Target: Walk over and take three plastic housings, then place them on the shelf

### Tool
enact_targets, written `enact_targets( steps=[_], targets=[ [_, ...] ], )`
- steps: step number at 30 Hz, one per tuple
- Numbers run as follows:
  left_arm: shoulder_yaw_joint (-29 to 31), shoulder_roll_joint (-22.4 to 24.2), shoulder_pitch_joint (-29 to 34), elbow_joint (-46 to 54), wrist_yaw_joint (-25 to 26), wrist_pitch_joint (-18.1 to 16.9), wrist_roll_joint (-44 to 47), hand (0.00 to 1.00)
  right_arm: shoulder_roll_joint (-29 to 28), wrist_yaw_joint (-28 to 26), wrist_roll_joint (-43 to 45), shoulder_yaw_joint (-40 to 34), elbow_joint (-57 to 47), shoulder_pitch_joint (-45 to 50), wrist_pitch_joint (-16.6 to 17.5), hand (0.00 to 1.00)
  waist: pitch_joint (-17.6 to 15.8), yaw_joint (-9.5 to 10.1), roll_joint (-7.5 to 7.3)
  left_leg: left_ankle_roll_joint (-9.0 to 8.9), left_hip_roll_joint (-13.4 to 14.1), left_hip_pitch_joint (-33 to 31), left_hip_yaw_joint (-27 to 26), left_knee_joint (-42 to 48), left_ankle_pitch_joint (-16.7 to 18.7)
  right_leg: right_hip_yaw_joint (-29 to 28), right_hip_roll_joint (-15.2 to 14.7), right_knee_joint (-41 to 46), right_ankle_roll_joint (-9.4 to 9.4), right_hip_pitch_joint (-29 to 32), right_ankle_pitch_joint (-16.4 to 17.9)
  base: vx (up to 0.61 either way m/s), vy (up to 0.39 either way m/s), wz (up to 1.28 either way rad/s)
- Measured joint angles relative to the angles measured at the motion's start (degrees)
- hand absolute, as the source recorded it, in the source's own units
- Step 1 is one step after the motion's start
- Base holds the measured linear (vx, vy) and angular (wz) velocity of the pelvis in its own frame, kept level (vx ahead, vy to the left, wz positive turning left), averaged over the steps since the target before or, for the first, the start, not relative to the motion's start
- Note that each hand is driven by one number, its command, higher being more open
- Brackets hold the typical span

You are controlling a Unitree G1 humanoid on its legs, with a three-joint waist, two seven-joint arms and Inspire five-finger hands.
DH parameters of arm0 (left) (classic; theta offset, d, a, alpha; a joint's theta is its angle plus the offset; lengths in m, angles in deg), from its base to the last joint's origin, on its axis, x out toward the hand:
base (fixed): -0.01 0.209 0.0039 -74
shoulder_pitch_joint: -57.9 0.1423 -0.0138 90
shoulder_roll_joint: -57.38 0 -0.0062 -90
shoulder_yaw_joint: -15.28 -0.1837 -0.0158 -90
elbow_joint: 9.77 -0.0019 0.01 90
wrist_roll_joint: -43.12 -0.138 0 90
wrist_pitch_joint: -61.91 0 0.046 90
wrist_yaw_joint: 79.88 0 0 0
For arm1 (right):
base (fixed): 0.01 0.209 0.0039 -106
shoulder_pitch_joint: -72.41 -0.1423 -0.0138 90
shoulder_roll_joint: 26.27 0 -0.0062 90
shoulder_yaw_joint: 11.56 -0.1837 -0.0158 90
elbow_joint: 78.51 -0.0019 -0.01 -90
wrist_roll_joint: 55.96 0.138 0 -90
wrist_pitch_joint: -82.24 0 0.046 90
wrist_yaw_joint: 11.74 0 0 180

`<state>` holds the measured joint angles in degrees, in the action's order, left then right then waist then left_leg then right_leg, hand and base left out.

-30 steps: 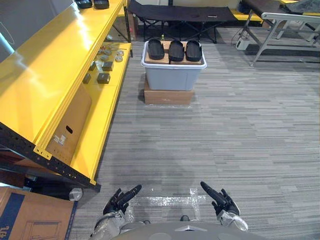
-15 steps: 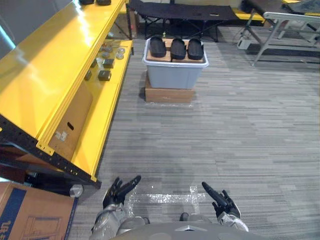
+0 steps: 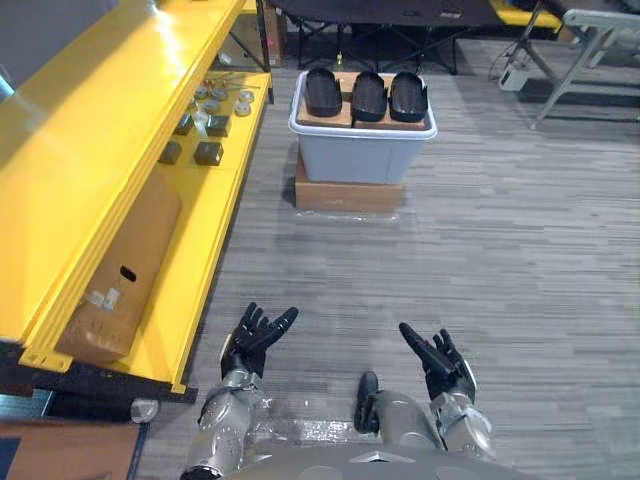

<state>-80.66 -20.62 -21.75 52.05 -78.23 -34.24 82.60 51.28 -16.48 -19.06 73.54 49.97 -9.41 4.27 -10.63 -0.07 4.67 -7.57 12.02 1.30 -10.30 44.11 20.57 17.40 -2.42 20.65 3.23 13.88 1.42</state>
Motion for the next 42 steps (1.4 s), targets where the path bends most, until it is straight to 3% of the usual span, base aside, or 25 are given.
enact_targets(
  steps=[1,3,4,8,11,14,15,16,17,18,19,20,21,22,23,25,27,28,30,32,34,35,37,39,42],
  targets=[
    [0.3,1.0,0.7,-2.1,0.3,0.7,1.7,1.0,1.5,-0.2,-1.3,0.2,-0.2,-0.1,-0.1,1.0,-0.9,0.47,1.63,3.99,5.5,-7.0,0.2,17.0,-11.6,0.0,3.4,-4.0,1.61,-6.2,1.9,0.53,-0.236,-0.09],
    [0.9,1.3,1.1,-3.4,0.4,1.5,1.5,1.0,1.5,-0.2,-3.1,-0.1,-0.2,-0.1,-0.1,1.0,-1.2,0.97,1.57,3.96,5.8,-9.9,0.9,21.8,-9.7,-0.5,4.0,-6.0,2.38,-10.5,2.4,0.55,-0.204,-0.22],
    [2.0,1.3,1.5,-3.9,0.1,2.2,1.1,1.0,1.8,-0.4,-4.7,0.0,-0.7,-0.2,0.0,1.0,-2.1,1.68,-0.51,3.68,3.6,-12.4,0.5,19.7,-7.6,-2.0,3.9,-9.2,2.72,-15.1,2.6,0.53,-0.183,-0.39],
    [5.6,1.5,1.9,-3.4,-1.0,2.9,0.5,1.0,3.1,-0.9,-4.7,1.2,-1.8,-3.9,0.0,1.0,-2.8,3.28,-1.98,3.54,-3.8,-16.8,-0.6,-7.3,-6.3,-6.5,3.5,-14.9,2.72,-19.4,2.6,0.44,-0.092,-0.58],
    [8.0,1.8,2.3,-3.4,-2.0,4.3,1.3,1.0,3.0,0.8,-4.9,1.0,-1.8,-6.3,-0.2,1.0,-3.8,3.78,-2.47,3.14,-8.6,-16.8,-0.3,-35.5,-17.1,-8.6,2.5,-17.1,1.22,-23.0,4.5,0.39,0.07,-0.49],
    [8.0,1.9,2.8,-3.6,-3.7,5.0,1.7,1.0,4.4,1.4,-4.9,1.0,-1.1,-4.1,-0.1,1.0,-4.4,3.85,-0.46,1.76,-7.2,-17.1,-1.0,-39.0,-18.8,-8.5,3.3,-17.9,-0.48,-29.0,8.0,0.33,0.146,0.03],
    [8.2,1.7,3.4,-5.1,-4.8,5.0,1.7,1.0,4.8,1.2,-4.8,1.1,-0.6,-2.0,-0.2,1.0,-4.2,3.82,0.14,3.6,-6.1,-16.7,-1.9,-37.7,-22.2,-8.3,3.6,-17.3,-1.65,-31.8,10.9,0.37,0.238,0.19],
    [9.4,1.5,3.0,-6.3,-5.2,5.2,1.7,1.0,4.3,1.1,-4.6,1.2,0.5,-1.3,-0.7,1.0,-3.6,3.69,-0.57,5.73,-7.3,-16.6,-2.6,-35.8,-26.4,-8.1,1.6,-14.4,-1.56,-32.1,14.9,0.38,0.243,0.18],
    [10.0,1.5,3.0,-6.2,-5.3,5.2,1.7,1.0,4.2,0.8,-4.4,1.2,0.9,-1.3,-1.0,1.0,-3.4,3.67,-1.52,6.38,-8.4,-17.0,-2.8,-34.4,-26.8,-8.1,0.3,-12.6,-1.49,-31.6,16.7,0.46,0.259,0.08],
    [11.5,1.4,3.0,-6.0,-5.4,5.3,1.7,1.0,4.0,-0.2,-4.5,1.3,2.3,-1.1,-1.6,1.0,-2.5,3.95,-4.51,8.59,-11.1,-18.8,-3.9,-29.5,-25.0,-7.9,-3.5,-9.8,-0.04,-30.7,20.3,0.41,0.175,-0.12],
    [12.0,1.1,3.0,-6.0,-5.4,5.5,1.7,1.0,3.8,-0.3,-4.8,1.2,3.0,-1.0,-1.7,1.0,-2.3,4.38,-5.26,10.33,-11.9,-18.9,-4.4,-27.9,-23.4,-8.3,-4.3,-6.9,-0.57,-30.4,20.5,0.63,0.24,-0.16],
    [13.9,1.1,2.9,-6.1,-5.3,6.3,1.7,1.0,3.5,-0.7,-4.9,1.3,5.0,-2.0,-2.4,1.0,-2.3,4.01,-5.61,14.16,-12.6,-18.5,-4.6,-24.4,-20.0,-8.4,-7.0,11.4,-6.04,-23.2,18.8,0.4,0.124,-0.1],
    [13.8,0.8,3.1,-6.1,-5.2,6.3,1.6,1.0,3.1,-0.8,-5.0,1.6,5.5,-2.1,-2.7,1.0,-2.2,3.87,-6.1,14.6,-13.0,-17.9,-4.6,-23.9,-18.3,-8.5,-8.8,19.5,-10.06,-19.4,15.8,0.48,0.19,-0.02],
    [13.7,0.5,3.0,-6.0,-4.8,6.1,1.1,1.0,2.7,-0.7,-5.1,2.4,6.2,-2.3,-2.9,1.0,-2.2,3.68,-7.13,14.82,-13.9,-16.2,-4.8,-24.2,-16.8,-8.4,-11.5,30.4,-11.18,-14.4,10.9,0.38,0.147,0.04],
    [13.5,0.2,2.5,-5.9,-4.2,6.0,0.2,1.0,2.5,-0.6,-5.8,4.4,6.2,-2.3,-3.0,1.0,-2.2,3.35,-7.83,14.53,-14.5,-13.6,-4.7,-24.5,-15.4,-7.6,-14.1,39.4,-8.68,-9.4,11.7,0.46,0.17,0.01],
    [12.7,0.3,3.0,-4.3,-3.4,5.4,0.4,1.0,2.0,0.2,-7.4,6.8,5.8,-2.6,-3.0,1.0,-2.3,3.02,-7.58,14.1,-14.4,-8.9,-4.5,-26.0,-13.8,-4.5,-15.6,38.7,-4.85,-5.1,14.5,0.43,0.117,0.0],
    [11.1,-0.1,3.0,-1.7,-3.0,4.6,0.6,1.0,1.0,1.3,-7.5,7.2,4.5,-2.2,-2.9,1.0,-1.9,2.76,-6.73,14.11,-14.0,-5.8,-3.4,-28.4,-13.9,-0.9,-15.1,25.4,-5.58,-3.7,15.6,0.43,0.055,0.32],
    [9.8,-0.1,1.6,-0.5,-3.3,3.5,0.9,1.0,1.0,1.9,-9.3,6.9,4.3,-2.5,-2.7,1.0,-2.1,2.24,-6.04,13.08,-13.4,-4.8,-1.2,-28.4,-13.3,-1.2,-13.6,13.1,-7.6,-3.3,14.4,0.34,-0.012,0.62],
    [8.8,-0.5,-0.4,-0.4,-4.1,2.0,1.7,1.0,0.9,2.6,-9.7,6.2,4.3,-2.8,-2.5,1.0,-2.0,1.55,-5.81,11.4,-13.2,-4.4,2.1,-27.9,-12.3,-5.5,-11.7,1.6,-10.64,-3.2,11.3,0.33,-0.067,0.86],
    [8.7,-0.6,-1.2,-0.4,-4.5,1.1,1.7,1.0,1.0,2.8,-9.6,5.0,4.3,-2.5,-2.5,1.0,-1.8,1.55,-6.48,8.16,-13.0,-3.9,4.9,-25.6,-10.0,-7.6,-11.2,-5.4,-10.4,-4.7,4.4,0.35,-0.23,0.88],
    [8.9,-1.6,-0.2,0.7,-4.5,1.1,2.2,1.0,1.0,2.9,-9.6,4.9,4.3,-2.4,-2.5,1.0,-1.0,1.67,-7.89,7.4,-13.0,-4.0,5.9,-21.6,-6.0,-7.5,-10.9,-6.6,-8.94,-6.3,-1.4,0.33,-0.36,0.56],
    [8.8,-0.8,0.6,0.4,-4.0,1.3,3.5,1.0,2.4,3.4,-9.6,4.6,4.5,-3.1,-2.5,1.0,-0.9,1.91,-5.07,6.46,-9.9,-4.7,6.7,-17.8,-2.7,-6.4,-8.7,-4.1,-8.21,-6.6,-0.1,0.25,-0.31,0.2],
    [8.7,0.2,2.8,0.5,-4.0,1.8,5.5,1.0,3.3,5.0,-8.2,4.2,4.3,-3.1,-1.7,1.0,-0.1,2.57,-2.34,5.15,-5.9,-4.8,7.0,-16.1,-0.5,-5.5,-5.0,-3.9,-6.71,-7.1,2.8,0.21,-0.194,-0.08],
    [8.3,0.5,2.9,0.5,-4.5,3.0,5.6,1.0,3.1,6.8,-4.4,2.7,2.2,-2.3,-1.1,1.0,0.2,2.11,-1.29,3.47,-3.6,-5.7,6.0,-14.2,-2.0,-3.5,-3.8,-4.5,-5.64,-8.2,4.4,0.25,-0.224,0.31],
    [6.2,1.3,2.8,0.5,-5.0,3.9,5.5,1.0,1.3,9.5,-4.4,-2.4,-1.1,1.0,0.0,1.0,-0.4,1.06,-2.48,2.54,-1.9,-6.7,1.2,-11.7,-4.8,-0.7,-4.4,-8.0,-4.99,-13.1,4.1,0.26,-0.195,0.47]
  ],
)
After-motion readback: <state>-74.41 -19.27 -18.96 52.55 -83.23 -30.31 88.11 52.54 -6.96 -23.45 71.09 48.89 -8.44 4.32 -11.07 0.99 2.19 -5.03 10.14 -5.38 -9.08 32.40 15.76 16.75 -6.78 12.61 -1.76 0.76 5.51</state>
